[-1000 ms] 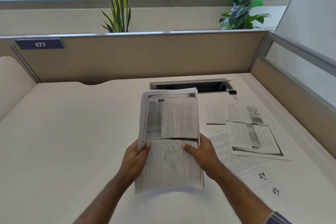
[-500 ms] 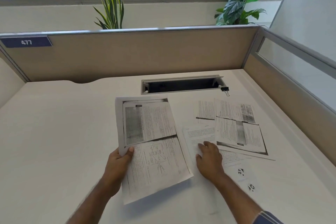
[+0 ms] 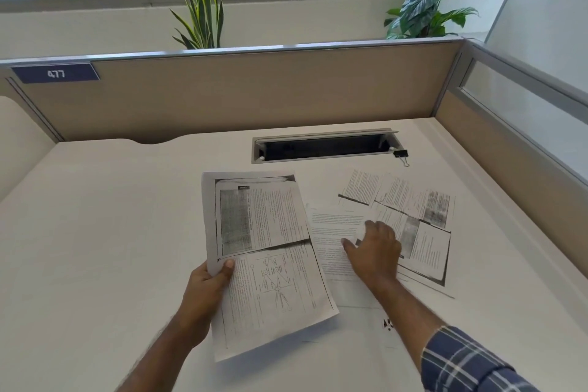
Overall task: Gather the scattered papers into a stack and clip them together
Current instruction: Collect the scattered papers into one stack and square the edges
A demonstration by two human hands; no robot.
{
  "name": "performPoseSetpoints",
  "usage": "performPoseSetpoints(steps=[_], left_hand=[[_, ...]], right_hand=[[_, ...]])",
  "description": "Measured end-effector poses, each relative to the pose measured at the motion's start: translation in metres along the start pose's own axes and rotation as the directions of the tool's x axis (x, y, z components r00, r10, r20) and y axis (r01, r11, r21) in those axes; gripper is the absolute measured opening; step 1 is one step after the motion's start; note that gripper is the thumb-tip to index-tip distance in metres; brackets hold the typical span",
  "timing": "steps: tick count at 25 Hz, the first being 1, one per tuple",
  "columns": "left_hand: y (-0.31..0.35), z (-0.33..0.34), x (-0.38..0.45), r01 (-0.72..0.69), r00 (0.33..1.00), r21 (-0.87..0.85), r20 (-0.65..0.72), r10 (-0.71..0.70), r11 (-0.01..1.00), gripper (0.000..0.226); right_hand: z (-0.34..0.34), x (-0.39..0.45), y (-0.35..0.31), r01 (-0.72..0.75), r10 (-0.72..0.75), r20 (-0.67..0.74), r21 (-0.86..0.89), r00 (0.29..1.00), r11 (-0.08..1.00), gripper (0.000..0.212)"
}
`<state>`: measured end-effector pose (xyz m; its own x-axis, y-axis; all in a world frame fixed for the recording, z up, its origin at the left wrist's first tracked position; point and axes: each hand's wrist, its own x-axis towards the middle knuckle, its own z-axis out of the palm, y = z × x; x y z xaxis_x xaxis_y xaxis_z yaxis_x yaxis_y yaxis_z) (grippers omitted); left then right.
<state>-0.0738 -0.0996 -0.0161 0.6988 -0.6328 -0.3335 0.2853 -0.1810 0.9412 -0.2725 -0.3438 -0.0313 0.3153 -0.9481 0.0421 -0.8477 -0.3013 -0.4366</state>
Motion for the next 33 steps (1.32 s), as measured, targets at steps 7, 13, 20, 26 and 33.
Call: performPoseSetpoints(steps=[7, 13, 20, 26, 33], left_hand=[[-0.002, 0.006, 0.002, 0.030, 0.999, 0.002, 0.031, -0.030, 1.000, 0.020], [-0.003, 0.010, 0.008, 0.055, 0.998, 0.028, 0.040, -0.056, 0.998, 0.019], [-0.002, 0.013, 0.015, 0.120, 0.989, 0.015, 0.088, -0.121, 0.993, 0.019], [-0.005, 0.024, 0.024, 0.200, 0.976, -0.053, 0.096, -0.194, 0.978, 0.023], [-0.002, 0.033, 0.024, 0.198, 0.968, -0.123, 0.181, -0.174, 0.972, 0.060]], right_hand=[[0.012, 0.006, 0.014, 0.010, -0.003, 0.060, -0.119, 0.998, 0.993, 0.054], [0.010, 0.006, 0.004, 0.072, -0.061, 0.058, -0.228, 0.996, 0.971, 0.036], [-0.006, 0.000, 0.000, 0.216, -0.196, -0.190, 0.092, 0.962, 0.972, 0.029], [0.009, -0.043, -0.042, 0.715, -0.668, -0.268, 0.154, 0.694, 0.681, 0.046], [0.026, -0.085, -0.063, 0.872, -0.877, 0.011, 0.099, 0.481, 0.480, 0.048]])
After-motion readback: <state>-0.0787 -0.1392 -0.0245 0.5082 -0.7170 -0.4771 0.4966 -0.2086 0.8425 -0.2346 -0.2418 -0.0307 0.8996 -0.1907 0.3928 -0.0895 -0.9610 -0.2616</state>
